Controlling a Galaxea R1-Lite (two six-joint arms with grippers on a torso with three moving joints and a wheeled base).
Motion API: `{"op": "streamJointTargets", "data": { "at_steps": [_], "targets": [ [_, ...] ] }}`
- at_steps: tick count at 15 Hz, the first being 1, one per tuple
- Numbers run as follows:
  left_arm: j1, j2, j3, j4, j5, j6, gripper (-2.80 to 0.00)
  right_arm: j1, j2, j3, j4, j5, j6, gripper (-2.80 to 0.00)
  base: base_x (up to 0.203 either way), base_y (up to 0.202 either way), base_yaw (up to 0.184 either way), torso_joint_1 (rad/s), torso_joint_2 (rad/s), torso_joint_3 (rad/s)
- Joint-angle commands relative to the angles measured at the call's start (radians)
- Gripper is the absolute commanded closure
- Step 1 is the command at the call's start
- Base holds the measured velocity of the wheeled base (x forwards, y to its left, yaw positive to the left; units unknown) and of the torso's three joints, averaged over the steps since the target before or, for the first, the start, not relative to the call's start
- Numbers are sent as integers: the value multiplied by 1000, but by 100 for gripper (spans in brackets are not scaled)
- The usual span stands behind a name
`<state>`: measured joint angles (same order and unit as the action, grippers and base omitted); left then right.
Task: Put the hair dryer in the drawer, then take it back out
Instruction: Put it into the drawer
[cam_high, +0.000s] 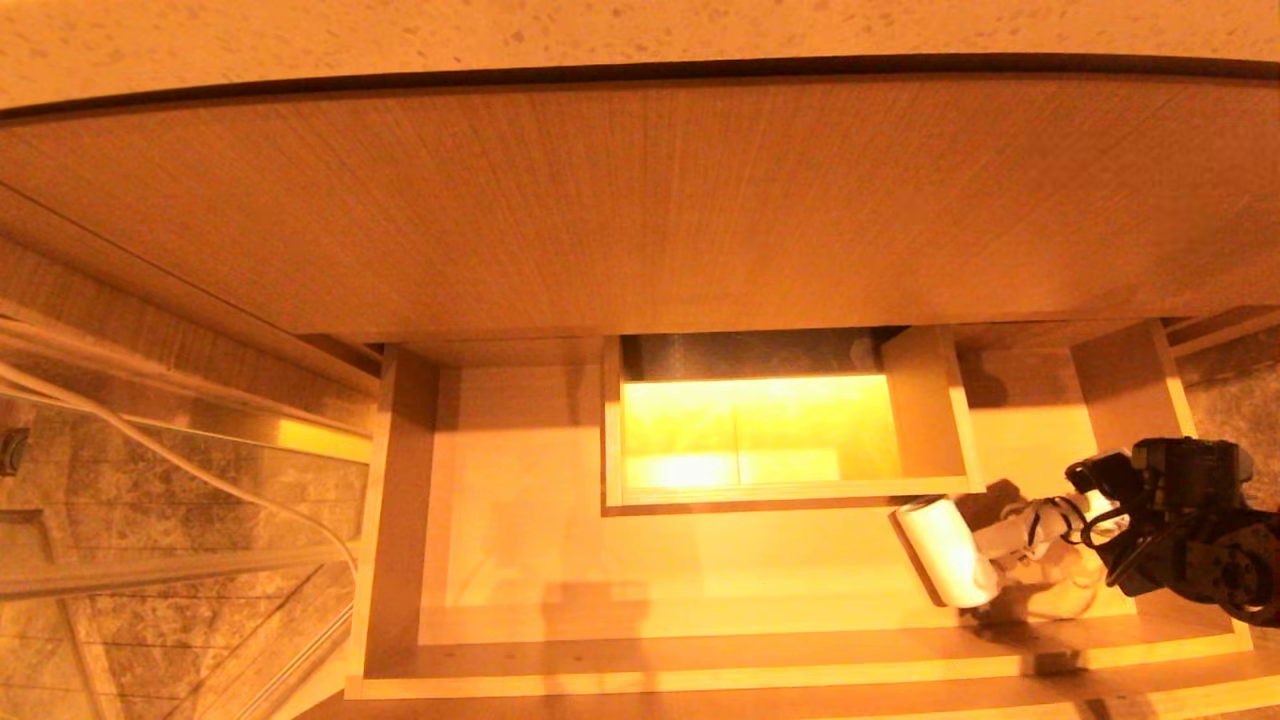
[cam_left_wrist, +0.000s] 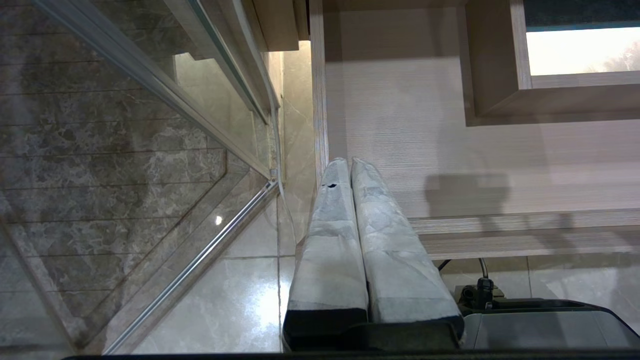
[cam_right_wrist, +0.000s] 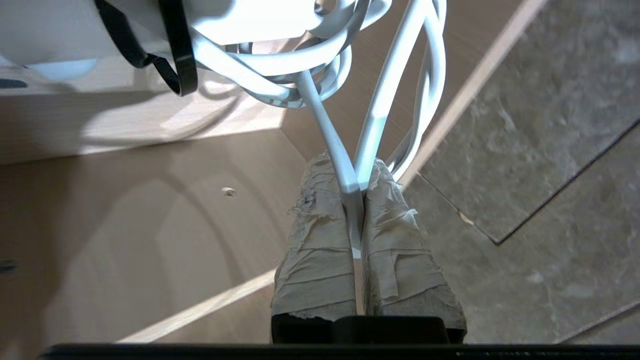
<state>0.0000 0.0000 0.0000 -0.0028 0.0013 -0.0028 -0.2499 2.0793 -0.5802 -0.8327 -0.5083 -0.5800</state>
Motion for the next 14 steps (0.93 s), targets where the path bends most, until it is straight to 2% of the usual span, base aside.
{"op": "streamJointTargets", "data": {
  "at_steps": [1,2,3,4,9,13,14],
  "targets": [
    [0,0,0,0,0,0,0,6,7,-3,-3,-4,-4,0,0,0,0,0,0,0],
    [0,0,0,0,0,0,0,4,12,-2,-4,-4,-8,0,0,0,0,0,0,0],
    [0,0,0,0,0,0,0,3,12,-3,-3,-1,-9,-195,0,0,0,0,0,0],
    [0,0,0,0,0,0,0,1,12,-11,-6,-4,-7,-280,0,0,0,0,0,0],
    [0,0,0,0,0,0,0,0,-7,-1,-31,-4,-14,-280,0,0,0,0,0,0],
    [0,0,0,0,0,0,0,1,-103,61,-37,0,-24,-280,0,0,0,0,0,0],
    [0,0,0,0,0,0,0,1,-133,69,-40,5,-29,0,0,0,0,0,0,0]
  ]
}}
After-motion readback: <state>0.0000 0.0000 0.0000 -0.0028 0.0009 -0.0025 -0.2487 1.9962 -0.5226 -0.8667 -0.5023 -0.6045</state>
